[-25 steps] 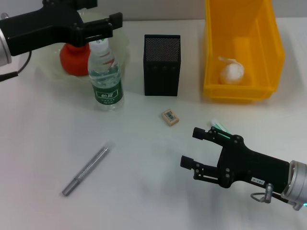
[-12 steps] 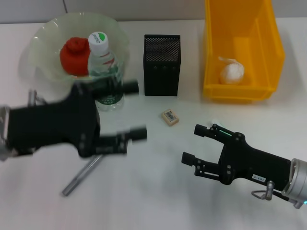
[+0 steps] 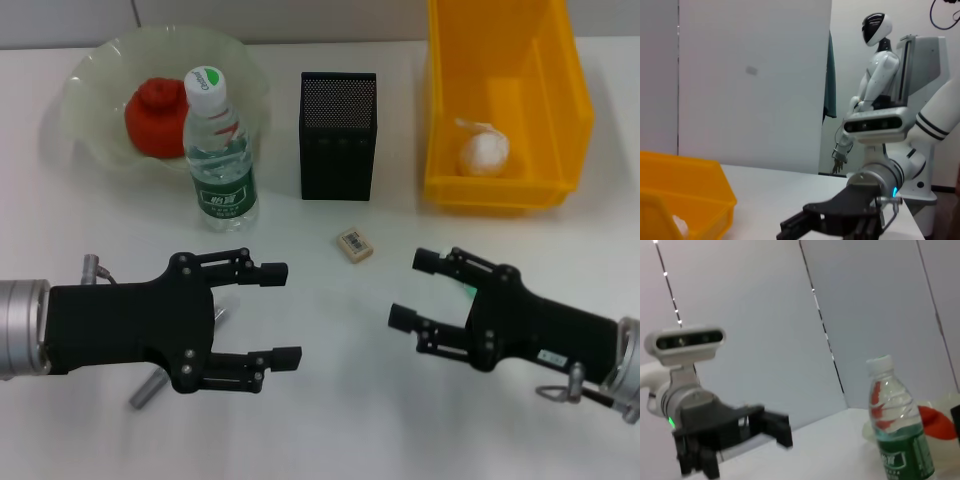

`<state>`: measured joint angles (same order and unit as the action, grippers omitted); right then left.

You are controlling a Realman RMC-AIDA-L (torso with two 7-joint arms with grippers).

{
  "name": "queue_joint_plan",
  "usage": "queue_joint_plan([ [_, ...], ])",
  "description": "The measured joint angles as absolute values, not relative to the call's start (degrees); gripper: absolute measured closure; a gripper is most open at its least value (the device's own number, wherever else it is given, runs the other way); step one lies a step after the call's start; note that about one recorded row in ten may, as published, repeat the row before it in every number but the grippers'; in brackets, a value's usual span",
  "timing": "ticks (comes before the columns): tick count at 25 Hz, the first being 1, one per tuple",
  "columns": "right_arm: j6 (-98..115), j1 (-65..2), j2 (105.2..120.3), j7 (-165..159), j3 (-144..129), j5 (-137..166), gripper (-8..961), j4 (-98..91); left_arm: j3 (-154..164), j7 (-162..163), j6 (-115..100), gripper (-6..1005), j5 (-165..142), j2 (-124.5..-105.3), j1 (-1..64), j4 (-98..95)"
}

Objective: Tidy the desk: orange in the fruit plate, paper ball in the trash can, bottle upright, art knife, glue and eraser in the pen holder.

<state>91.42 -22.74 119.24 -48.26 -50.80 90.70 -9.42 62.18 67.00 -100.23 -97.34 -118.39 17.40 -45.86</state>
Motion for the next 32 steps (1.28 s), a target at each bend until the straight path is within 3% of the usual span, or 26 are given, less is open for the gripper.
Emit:
queue_joint_plan([
  [10,95.02,-19.00,118.85,-84.90,-48.65,94.00,136,-38.42,63.47,66.19,-97.57,193,-98.11,-118.51,18.95,-42.71],
  [15,98.36,-20.92,117.88,-108.21,-45.04,106.54,136,-58.90,63.98,66.03,-97.35,194,-98.83,-118.55,19.07,-41.75],
  [22,107.50,-28.66,116.07,-130.80,-45.14,120.94,136,-78.95,63.99,65.95,-96.68,194,-98.97,-118.64,19.11,-40.79],
  [28,115.21,-37.54,113.65,-140.69,-45.59,130.31,135,-79.47,64.05,65.91,-97.03,194,-98.97,-118.66,19.11,-40.73],
  [32,116.08,-41.49,113.39,-144.66,-47.60,137.88,136,-78.62,64.15,64.91,-96.85,194,-98.96,-118.65,19.12,-39.46],
])
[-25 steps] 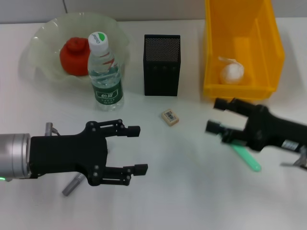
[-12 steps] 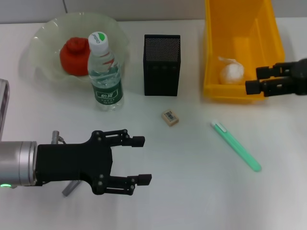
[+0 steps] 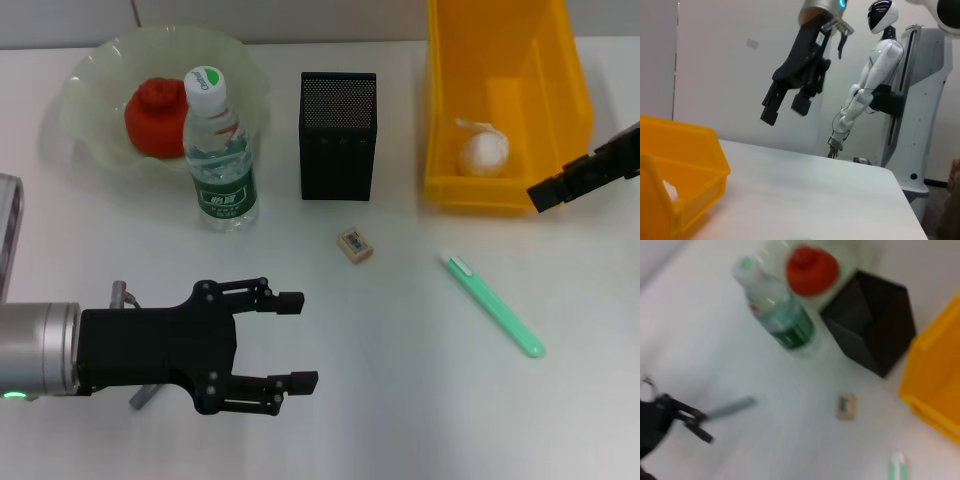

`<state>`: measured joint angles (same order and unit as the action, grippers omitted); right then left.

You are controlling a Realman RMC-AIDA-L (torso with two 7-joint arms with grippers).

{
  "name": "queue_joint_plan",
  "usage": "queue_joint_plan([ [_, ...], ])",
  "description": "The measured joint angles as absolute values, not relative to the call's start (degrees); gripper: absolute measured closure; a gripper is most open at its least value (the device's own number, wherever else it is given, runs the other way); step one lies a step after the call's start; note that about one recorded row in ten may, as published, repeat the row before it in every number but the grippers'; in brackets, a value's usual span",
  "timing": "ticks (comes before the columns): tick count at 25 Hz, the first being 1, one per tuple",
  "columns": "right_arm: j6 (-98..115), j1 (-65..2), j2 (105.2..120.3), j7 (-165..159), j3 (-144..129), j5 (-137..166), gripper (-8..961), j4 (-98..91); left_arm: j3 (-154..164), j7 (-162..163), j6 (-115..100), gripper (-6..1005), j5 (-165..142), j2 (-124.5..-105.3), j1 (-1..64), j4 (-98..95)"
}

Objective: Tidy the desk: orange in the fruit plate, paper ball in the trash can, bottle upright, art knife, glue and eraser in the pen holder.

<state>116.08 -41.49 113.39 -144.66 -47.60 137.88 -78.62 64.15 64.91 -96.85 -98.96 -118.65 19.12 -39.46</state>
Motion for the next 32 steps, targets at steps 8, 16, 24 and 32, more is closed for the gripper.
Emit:
queue_joint_plan([
  [8,115.31,-49.02,114.10,-148.85,-52.98,149.04,138,-70.23,64.16,62.41,-96.64,195,-98.54,-118.71,19.30,-38.44],
  [16,109.64,-53.39,117.57,-149.83,-59.35,159.65,139,-63.03,64.16,62.40,-96.65,195,-98.52,-118.74,19.60,-38.02],
  [24,102.51,-54.83,119.29,-153.68,-69.27,162.80,141,-58.12,64.16,62.40,-96.67,195,-98.52,-118.74,19.71,-37.96],
  [32,97.57,-55.74,119.49,-154.15,-70.37,162.06,140,-52.53,64.16,61.02,-96.56,196,-98.53,-118.76,19.47,-37.61],
])
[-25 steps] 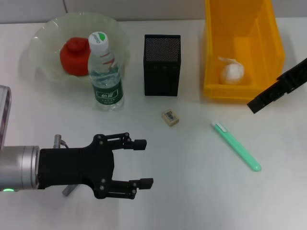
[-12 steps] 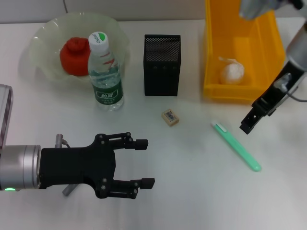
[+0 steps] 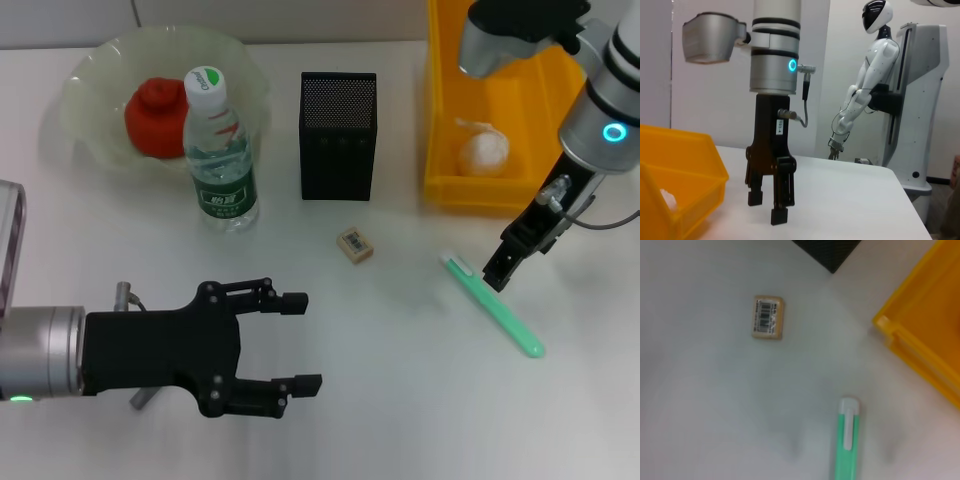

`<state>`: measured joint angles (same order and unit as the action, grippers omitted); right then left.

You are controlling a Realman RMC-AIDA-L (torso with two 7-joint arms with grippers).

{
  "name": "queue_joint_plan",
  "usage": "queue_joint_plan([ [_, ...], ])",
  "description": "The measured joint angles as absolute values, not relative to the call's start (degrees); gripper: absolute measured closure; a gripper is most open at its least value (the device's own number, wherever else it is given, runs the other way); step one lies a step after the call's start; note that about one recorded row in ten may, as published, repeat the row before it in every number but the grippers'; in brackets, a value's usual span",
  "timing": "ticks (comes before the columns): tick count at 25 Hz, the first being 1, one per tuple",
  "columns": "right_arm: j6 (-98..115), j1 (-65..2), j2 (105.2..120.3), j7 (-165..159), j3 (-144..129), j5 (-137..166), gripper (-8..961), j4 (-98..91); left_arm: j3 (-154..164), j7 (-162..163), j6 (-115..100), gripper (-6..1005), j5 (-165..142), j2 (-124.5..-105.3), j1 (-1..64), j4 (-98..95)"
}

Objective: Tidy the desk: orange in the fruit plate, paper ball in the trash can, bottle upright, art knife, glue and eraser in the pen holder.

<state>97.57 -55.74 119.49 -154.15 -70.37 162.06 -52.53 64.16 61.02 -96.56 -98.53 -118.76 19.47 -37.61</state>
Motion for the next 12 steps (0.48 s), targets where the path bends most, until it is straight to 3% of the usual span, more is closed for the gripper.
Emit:
queue_joint_plan([
  [12,94.06,-56.95,119.61,-153.90,-72.91,159.28,166,-48.12,64.07,60.20,-96.41,196,-98.46,-118.83,19.94,-36.48],
])
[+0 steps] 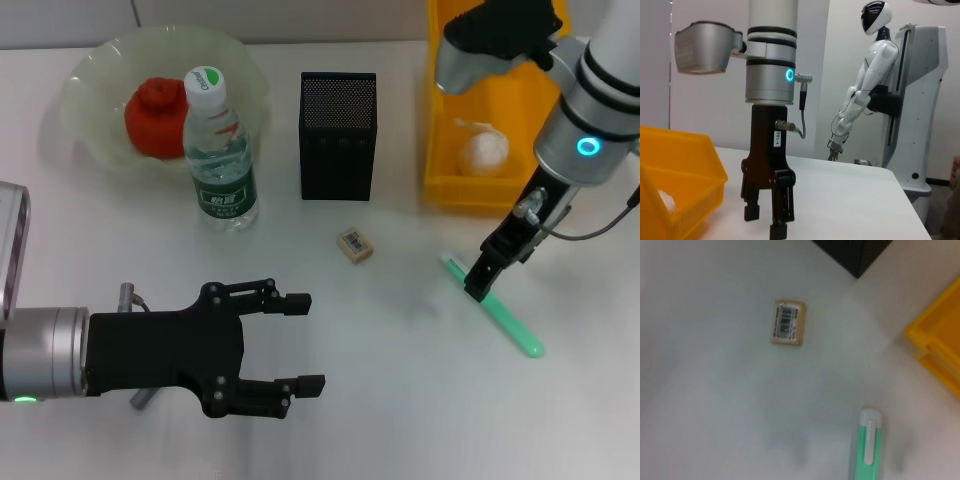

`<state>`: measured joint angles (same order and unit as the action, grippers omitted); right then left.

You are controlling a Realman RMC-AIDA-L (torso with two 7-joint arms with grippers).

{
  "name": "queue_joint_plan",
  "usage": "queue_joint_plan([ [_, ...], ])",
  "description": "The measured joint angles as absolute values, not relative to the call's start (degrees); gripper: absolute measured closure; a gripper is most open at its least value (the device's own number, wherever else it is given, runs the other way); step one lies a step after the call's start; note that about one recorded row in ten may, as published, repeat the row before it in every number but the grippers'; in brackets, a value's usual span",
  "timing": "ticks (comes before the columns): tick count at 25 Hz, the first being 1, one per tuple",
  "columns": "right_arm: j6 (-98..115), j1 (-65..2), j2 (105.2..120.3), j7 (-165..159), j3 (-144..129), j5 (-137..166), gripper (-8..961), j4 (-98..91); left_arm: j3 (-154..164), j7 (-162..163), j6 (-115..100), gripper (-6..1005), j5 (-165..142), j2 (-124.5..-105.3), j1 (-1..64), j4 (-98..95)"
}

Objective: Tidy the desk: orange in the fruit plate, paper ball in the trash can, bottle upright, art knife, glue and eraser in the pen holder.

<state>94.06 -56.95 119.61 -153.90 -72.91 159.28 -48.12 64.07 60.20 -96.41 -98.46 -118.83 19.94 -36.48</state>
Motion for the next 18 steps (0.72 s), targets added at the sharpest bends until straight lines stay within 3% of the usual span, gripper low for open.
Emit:
queue_joint_plan([
  [18,89.93,-57.60,119.71,-153.56,-74.57,157.82,232,-43.83,64.07,60.20,-96.06,197,-98.43,-118.82,19.95,-36.47],
])
